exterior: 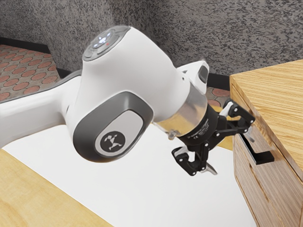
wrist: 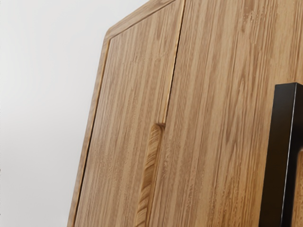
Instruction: Pull the drawer handle with one arm to open the drawer
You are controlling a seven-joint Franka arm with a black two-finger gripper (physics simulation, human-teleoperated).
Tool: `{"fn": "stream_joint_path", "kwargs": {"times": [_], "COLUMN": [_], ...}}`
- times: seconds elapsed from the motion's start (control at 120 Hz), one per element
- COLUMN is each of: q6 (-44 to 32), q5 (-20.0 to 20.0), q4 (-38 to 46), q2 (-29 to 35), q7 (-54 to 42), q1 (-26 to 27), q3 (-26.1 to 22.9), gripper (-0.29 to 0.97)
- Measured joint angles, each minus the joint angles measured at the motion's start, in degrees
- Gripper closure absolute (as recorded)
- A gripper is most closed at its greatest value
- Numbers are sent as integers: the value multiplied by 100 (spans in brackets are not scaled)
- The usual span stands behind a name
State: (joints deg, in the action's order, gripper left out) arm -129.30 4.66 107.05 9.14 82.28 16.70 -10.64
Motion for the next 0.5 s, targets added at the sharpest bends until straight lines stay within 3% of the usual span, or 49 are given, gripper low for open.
{"fn": "stream_joint_path", "kwargs": {"times": [0.2,0.5], "q6": [-25,-130], "q5": [14,64], "q4": [173,1092], "q2": [134,990], "q7": [9,38], "q1": [-5,-24], "q3": [-1,18], "gripper": [0,0]}}
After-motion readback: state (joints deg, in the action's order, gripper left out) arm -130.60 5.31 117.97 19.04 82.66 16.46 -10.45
